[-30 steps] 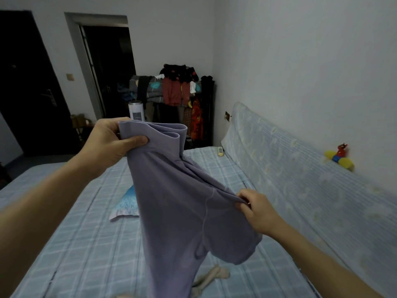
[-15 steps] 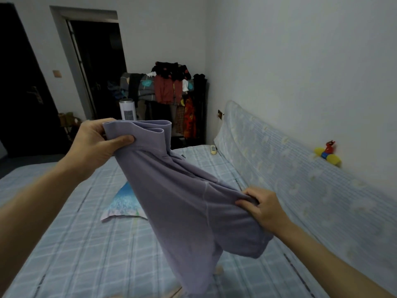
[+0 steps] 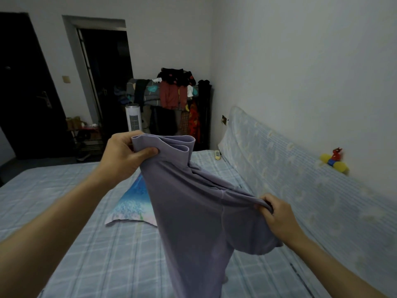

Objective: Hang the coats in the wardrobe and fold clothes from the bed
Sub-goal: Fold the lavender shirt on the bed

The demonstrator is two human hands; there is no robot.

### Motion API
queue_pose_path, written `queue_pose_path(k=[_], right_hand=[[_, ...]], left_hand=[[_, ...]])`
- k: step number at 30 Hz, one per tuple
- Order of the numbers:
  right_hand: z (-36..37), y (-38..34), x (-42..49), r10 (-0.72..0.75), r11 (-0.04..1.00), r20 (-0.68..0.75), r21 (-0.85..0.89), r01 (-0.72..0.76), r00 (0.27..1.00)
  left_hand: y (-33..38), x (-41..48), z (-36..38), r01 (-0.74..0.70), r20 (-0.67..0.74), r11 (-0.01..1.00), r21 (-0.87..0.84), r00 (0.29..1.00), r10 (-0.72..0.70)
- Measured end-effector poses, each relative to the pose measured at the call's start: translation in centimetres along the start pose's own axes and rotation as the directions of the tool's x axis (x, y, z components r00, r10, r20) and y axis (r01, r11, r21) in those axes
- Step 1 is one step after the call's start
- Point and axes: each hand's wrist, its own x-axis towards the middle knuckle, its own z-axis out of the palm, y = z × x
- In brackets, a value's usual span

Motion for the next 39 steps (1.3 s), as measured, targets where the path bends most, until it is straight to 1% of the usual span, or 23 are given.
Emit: queue_pose_path(k=[4,8,11,16,22,28,31,36,39], right_hand=[[-0.3,-0.8,0.8,-0.055,0.998,-0.024,-0.023,0.055,0.998],[0.1,-0.7,1.1,-0.073,0.996,0.012,-0.055,0.073,0.997],[0.6,-0.2,0.7,-0.088,0.995,0.034,-0.034,0.089,0.996],[2.6,0.1,1.3,-0.018,0.999,0.018,-0.031,0.019,1.000],[3.1,1.2,2.6,-0.013,0.999,0.007,-0.037,0.013,1.000],[4.3,3.7,5.7,0.016,0.998,-0.013,-0.054,-0.016,1.000],[5.4,5.4,7.9,0.041,0.998,0.003,-0.048,-0.040,0.999],[8.3,8.6,13.1,0.078,0.996,0.011,-0.043,-0.078,0.997],[10.3,10.3,17.4,0.077,0.995,-0.022,-0.065,-0.078,0.997]], left_hand=[[0.3,0.1,-0.7,-0.006,-0.035,1.000,-0.011,0.999,0.006],[-0.1,-0.2,-1.4,0.024,-0.047,0.999,-0.035,0.999,-0.026],[-0.6,-0.7,-1.6,0.061,-0.046,0.996,-0.064,0.997,-0.064],[-1.2,0.1,0.6,0.123,-0.063,0.988,-0.091,0.990,-0.129],[-3.0,1.3,0.9,0.150,-0.066,0.986,-0.069,0.986,-0.155],[-6.4,3.8,2.2,0.176,-0.099,0.981,-0.082,0.978,-0.183],[-9.0,5.9,3.2,0.195,-0.107,0.978,-0.069,0.974,-0.202],[-14.2,11.3,5.3,0.207,-0.156,0.977,-0.046,0.965,-0.212],[-17.5,15.4,6.6,0.256,-0.204,0.963,-0.078,0.942,-0.267]])
